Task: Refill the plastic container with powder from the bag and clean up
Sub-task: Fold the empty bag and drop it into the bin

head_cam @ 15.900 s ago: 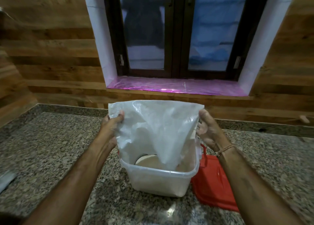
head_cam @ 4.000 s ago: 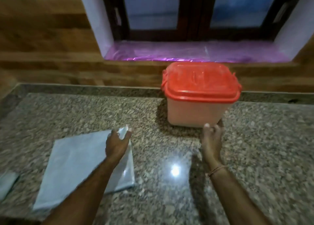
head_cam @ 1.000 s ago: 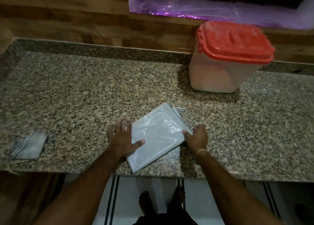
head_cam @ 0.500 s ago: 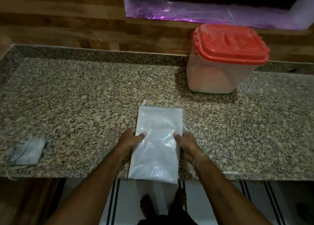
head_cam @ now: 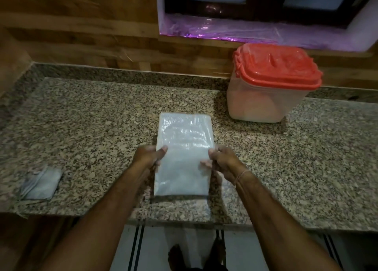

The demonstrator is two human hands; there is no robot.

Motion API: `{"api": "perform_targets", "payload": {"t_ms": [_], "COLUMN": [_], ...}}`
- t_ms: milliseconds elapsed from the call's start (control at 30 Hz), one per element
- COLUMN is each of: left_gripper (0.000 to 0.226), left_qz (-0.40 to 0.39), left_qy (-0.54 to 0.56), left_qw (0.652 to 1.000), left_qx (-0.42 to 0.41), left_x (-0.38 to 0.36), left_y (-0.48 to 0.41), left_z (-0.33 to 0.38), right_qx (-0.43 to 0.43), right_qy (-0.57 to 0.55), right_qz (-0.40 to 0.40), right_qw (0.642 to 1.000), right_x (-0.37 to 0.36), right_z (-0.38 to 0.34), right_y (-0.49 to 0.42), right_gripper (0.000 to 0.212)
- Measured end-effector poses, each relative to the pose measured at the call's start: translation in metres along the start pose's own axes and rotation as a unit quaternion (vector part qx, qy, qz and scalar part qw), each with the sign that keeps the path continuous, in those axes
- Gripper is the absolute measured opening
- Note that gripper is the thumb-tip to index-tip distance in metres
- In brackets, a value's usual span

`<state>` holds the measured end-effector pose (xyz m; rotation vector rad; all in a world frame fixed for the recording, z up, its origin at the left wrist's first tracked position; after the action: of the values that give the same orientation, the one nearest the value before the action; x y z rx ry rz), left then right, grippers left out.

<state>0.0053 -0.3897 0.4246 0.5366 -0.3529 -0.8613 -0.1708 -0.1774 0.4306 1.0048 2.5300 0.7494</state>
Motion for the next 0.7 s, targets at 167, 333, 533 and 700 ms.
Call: {"api": "perform_targets", "payload": {"t_ms": [167, 333, 533, 700], "left_gripper": [0.048, 0.057, 0.049, 0.052], "left_qz": [0.042, 0.084, 0.115, 0.161], "left_qy": [0.057, 0.008, -0.085, -0.086], "left_qw": [0.996, 0.995, 0.987, 0.980], "left_qx": [-0.054, -0.046, 0.078, 0.073], "left_x": [0.006, -0.003, -0.024, -0.040], "left_y": [0.011, 0.028, 0.050, 0.058], "left_z": [0.064, 0.033, -0.067, -0.074], "right_qx": [0.102, 0.090, -0.021, -0.013], "right_qy": [-0.041, 0.029, 0.156, 0.177], "right_qz": [-0.002, 0.027, 0.056, 0.031], "right_qw": [0.994, 0.995, 0.986, 0.984], "right_x": [-0.007, 0.001, 0.029, 0.028], "right_z": [-0.073, -0.034, 0.077, 0.072], "right_y": [0.006, 0.015, 0.010, -0.013], "right_gripper": [0.047, 0.051, 0.044, 0.051]}}
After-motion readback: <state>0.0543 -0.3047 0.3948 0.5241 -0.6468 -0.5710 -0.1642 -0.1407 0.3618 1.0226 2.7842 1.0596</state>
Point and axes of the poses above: each hand's wrist, its own y-axis away from the middle knuckle, its own x-axis out of the back of the hand, z = x × y, the point moved 7 cm from there along -y, towards the middle knuckle, and after that the axes turned 10 degrees about -z, right-handed, at the moved point
